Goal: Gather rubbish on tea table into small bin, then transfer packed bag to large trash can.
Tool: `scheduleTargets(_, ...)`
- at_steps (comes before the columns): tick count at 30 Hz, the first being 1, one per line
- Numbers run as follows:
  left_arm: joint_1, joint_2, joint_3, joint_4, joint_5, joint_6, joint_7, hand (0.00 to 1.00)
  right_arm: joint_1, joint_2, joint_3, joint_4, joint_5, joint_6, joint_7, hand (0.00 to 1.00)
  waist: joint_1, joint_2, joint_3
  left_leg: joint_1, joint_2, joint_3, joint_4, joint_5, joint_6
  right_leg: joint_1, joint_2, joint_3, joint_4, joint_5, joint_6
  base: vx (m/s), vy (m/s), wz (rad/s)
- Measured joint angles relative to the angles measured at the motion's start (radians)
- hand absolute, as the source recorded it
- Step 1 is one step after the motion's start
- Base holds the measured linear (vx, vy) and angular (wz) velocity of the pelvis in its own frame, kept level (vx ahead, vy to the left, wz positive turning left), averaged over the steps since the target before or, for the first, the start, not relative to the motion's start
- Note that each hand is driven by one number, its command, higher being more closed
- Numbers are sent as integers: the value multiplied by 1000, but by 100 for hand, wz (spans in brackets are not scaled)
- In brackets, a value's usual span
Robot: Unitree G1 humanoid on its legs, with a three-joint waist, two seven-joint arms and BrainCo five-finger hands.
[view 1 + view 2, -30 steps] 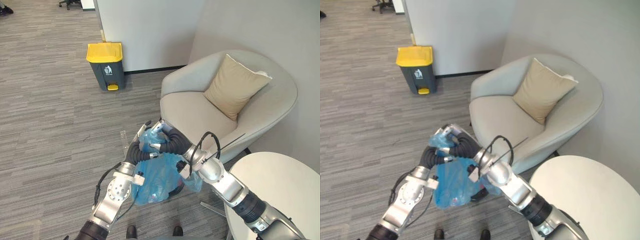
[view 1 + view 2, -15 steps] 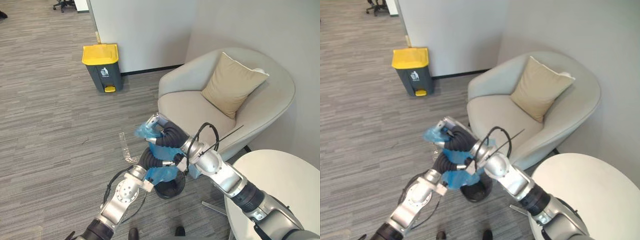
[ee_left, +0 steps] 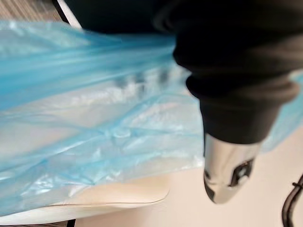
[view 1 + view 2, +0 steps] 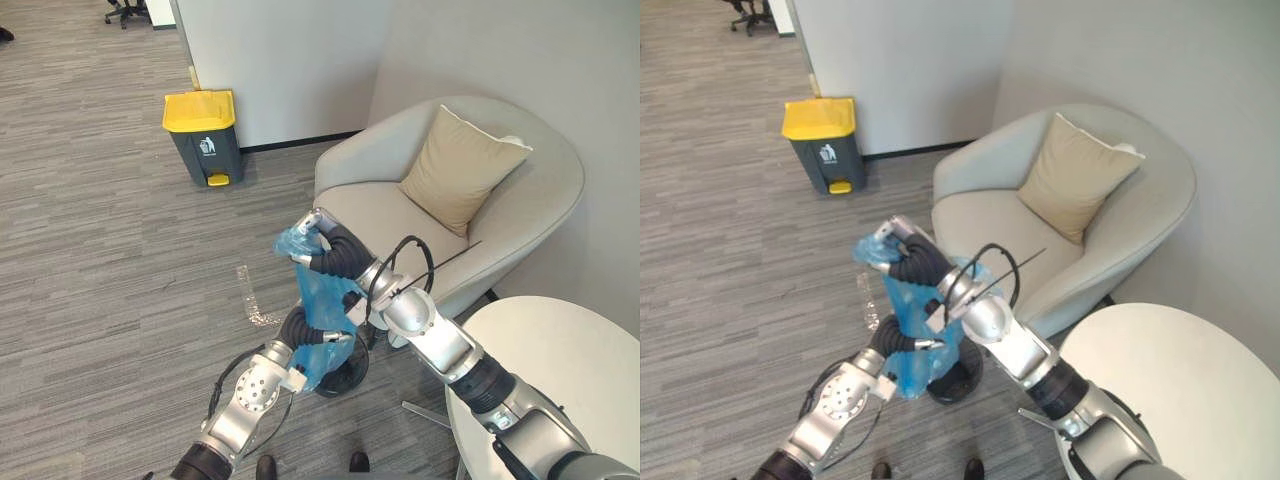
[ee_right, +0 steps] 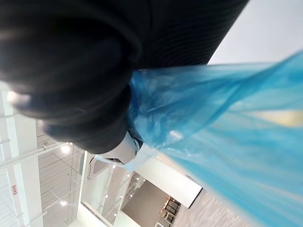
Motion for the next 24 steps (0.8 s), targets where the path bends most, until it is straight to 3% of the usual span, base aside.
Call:
scheduleTargets(5, -7, -42, -1, 68, 64, 0, 15, 0, -5, 25, 1, 50, 1, 20, -2, 100, 0, 0, 0, 0, 0, 1, 0, 0, 0, 0, 1, 1, 0, 0, 0, 0, 0, 0)
scheduleTargets(9, -13, -56, 2, 115, 147, 8, 72, 0, -5, 48, 9, 64, 2, 33, -2, 100, 0, 0, 0, 1, 2, 2, 0, 0, 0, -1, 3, 2, 0, 2, -3, 0, 0, 0)
scheduleTargets(10, -18, -63, 9, 128, 180, 18, 98, 100, -5, 51, 12, 64, 3, 33, -2, 100, 1, 0, 0, 1, 3, 2, 0, 0, 0, -1, 3, 2, 0, 2, -3, 0, 0, 0)
scheduleTargets(14, -28, -79, 10, 163, 234, 27, 137, 100, -5, 58, 49, 64, 55, 35, 0, 100, 1, 0, 0, 1, 4, 3, 1, 0, 0, -1, 4, 5, 0, 3, -4, 0, 0, 0)
scheduleTargets(20, -42, -82, 31, 181, 232, 43, 169, 100, -4, 88, 80, 64, 155, 40, 4, 100, 0, 0, 0, 5, 10, 10, 1, 0, -1, -1, 11, 12, 0, 5, -7, 0, 0, -4)
scheduleTargets(24, -42, -84, 44, 178, 219, 83, 171, 100, 13, 88, 96, 8, 181, 40, 22, 100, -2, 3, 2, 9, 13, 17, 2, -1, -2, -1, 13, 21, 0, 6, -9, 0, 0, -5)
